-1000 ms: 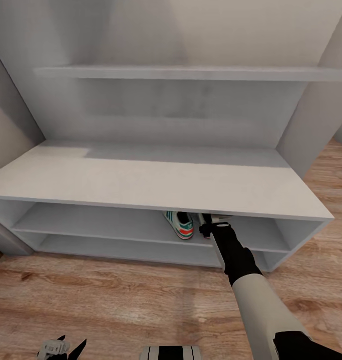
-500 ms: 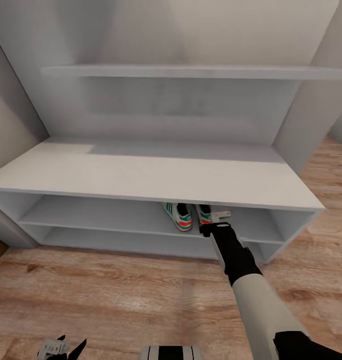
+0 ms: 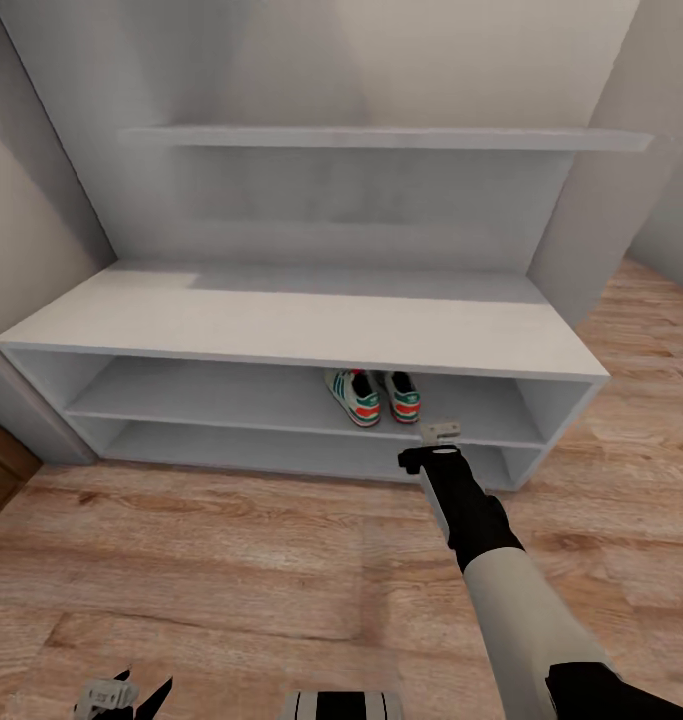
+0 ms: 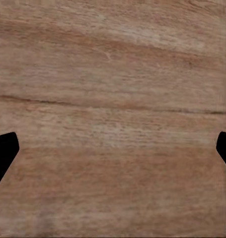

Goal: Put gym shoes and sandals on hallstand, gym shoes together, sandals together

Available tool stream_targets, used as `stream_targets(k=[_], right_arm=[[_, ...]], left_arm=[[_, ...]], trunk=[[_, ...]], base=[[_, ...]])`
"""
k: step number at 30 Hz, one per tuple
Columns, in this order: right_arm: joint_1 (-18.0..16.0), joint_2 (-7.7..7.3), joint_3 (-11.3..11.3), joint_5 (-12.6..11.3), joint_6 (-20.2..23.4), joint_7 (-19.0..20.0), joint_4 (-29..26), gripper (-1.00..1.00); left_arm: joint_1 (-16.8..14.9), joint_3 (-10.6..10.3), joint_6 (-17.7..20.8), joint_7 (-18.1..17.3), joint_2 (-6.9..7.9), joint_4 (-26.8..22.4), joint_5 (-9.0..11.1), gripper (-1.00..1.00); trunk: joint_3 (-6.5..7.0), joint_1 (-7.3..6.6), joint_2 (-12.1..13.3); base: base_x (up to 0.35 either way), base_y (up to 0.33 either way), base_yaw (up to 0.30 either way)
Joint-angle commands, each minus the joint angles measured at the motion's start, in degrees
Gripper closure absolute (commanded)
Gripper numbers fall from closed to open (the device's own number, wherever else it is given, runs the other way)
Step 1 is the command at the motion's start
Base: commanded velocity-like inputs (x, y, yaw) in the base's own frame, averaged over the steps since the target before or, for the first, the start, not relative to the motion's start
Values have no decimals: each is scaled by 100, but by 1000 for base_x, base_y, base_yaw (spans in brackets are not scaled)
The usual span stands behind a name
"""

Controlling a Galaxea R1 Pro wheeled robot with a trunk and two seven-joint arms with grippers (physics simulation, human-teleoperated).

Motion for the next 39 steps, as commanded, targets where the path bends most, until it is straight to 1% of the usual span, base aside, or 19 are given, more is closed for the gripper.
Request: stream_targets(k=[1, 15, 21, 23, 26, 30, 33, 34, 35, 37, 38, 39], right_arm=[[-2, 6, -14, 37, 28, 10, -3, -100], [-2, 6, -29, 41, 20, 16, 29, -100], [4, 6, -37, 51, 19, 20, 58, -100], [18, 6, -36, 57, 16, 24, 120, -100], [130, 6, -33, 67, -24, 39, 426, -100], [170, 6, -32, 70, -104, 41, 639, -100], [211, 6, -32, 71, -312, 47, 979, -100], [239, 6, -32, 75, -645, 50, 1497, -100], [293, 6, -32, 81, -893, 51, 1823, -100], [409, 6, -32, 86, -1372, 55, 2258, -100], [467, 6, -30, 91, -1694, 57, 2497, -100], [491, 6, -28, 92, -1871, 57, 2622, -100]], left_arm=[[-3, 12, 11, -49, 0, 7, 41, -100], [-3, 12, 12, -49, -3, 7, 39, -100], [-3, 3, 14, -49, -7, 7, 39, -100], [-3, -1, 14, -49, -11, 7, 39, -100], [-3, -1, 16, -49, -10, 7, 39, -100], [-3, -2, 16, -49, -9, 7, 39, -100], [-3, 1, 17, -49, -9, 7, 39, -100], [-3, -2, 17, -43, -9, 11, 39, -100], [-3, -2, 17, -39, -9, 15, 39, -100], [-3, 6, 17, -29, -9, 40, 44, -100], [-3, 16, 17, -27, -10, 68, 45, -100], [-3, 21, 17, -26, -12, 82, 46, -100]], trunk=[[-4, -5, -2], [-4, -5, -2], [-4, -5, -2], [-4, -5, -2], [-4, -5, -2], [-4, -5, -2], [-4, -5, -2], [-4, -5, -2], [-4, -5, -2], [-4, -5, -2], [-4, -5, -2], [-4, -5, -2]], base=[[-330, 0, 0], [-327, 0, 0], [-190, 0, 0], [-65, 0, 0], [-23, 0, 0], [-11, 0, 0], [-4, 0, 0], [0, 0, 0], [0, 0, 0], [0, 0, 0], [0, 0, 0], [0, 0, 0]])
